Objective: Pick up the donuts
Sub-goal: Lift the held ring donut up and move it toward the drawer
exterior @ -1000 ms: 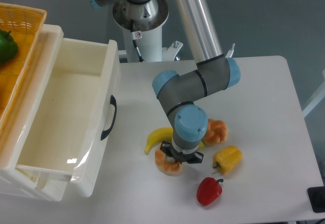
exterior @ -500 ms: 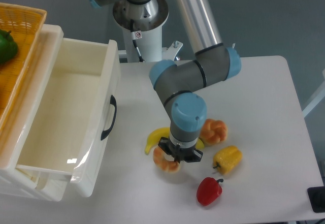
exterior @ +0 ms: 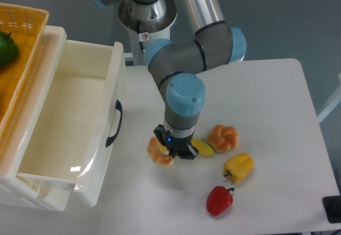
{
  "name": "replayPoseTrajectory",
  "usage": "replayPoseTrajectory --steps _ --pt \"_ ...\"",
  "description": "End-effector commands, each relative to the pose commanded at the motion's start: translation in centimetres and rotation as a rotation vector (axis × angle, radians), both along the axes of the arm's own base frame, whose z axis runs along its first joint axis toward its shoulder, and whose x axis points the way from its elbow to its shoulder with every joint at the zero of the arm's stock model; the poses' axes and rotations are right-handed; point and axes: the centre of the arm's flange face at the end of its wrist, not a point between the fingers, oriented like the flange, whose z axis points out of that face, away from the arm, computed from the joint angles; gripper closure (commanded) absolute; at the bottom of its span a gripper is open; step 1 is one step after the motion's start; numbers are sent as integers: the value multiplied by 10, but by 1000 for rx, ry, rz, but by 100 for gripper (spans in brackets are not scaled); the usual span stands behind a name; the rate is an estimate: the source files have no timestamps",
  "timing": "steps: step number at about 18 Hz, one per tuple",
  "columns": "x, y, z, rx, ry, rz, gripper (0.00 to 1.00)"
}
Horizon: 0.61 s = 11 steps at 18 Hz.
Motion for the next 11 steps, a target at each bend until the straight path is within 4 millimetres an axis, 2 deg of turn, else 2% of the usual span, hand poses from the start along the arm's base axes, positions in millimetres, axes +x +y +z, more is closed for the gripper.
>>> replayPoseTrajectory --steps 4,11 --pt "-7 -10 13 11 17 -20 90" --pt "-14 -16 14 9 13 -20 90"
